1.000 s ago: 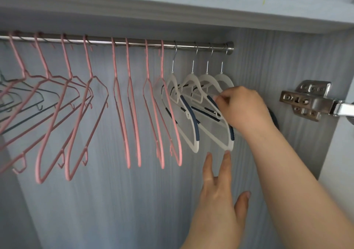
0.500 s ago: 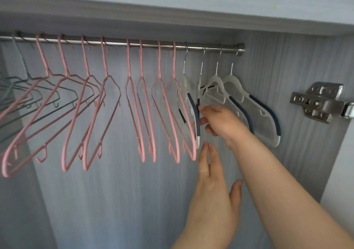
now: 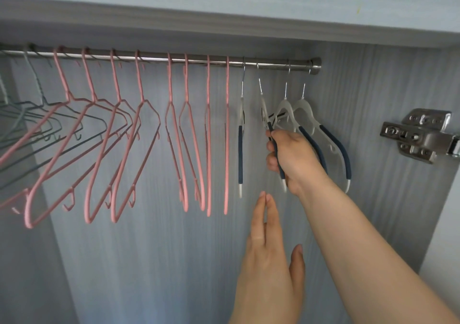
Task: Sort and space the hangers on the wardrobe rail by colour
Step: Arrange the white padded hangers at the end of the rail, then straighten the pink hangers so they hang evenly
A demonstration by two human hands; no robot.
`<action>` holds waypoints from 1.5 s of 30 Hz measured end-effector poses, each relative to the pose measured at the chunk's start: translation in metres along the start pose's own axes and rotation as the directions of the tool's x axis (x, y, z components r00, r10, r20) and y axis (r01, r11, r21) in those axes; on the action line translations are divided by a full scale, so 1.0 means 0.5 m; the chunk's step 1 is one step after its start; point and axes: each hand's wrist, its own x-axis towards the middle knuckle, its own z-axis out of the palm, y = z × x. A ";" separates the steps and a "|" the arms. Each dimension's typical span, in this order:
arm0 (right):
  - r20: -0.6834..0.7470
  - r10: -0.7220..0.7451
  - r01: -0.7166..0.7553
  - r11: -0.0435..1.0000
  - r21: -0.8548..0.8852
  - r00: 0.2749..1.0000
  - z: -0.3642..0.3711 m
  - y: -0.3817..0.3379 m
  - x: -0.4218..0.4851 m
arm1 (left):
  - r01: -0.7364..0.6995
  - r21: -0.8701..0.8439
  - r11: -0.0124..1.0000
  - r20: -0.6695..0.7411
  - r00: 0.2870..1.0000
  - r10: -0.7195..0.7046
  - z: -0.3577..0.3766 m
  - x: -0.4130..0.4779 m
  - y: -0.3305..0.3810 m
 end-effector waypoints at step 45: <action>0.127 -0.005 0.126 0.119 -0.985 0.992 0.372 -0.077 -0.108 | -0.145 -0.148 0.978 -0.554 0.831 0.039 -0.505 -0.085 -0.133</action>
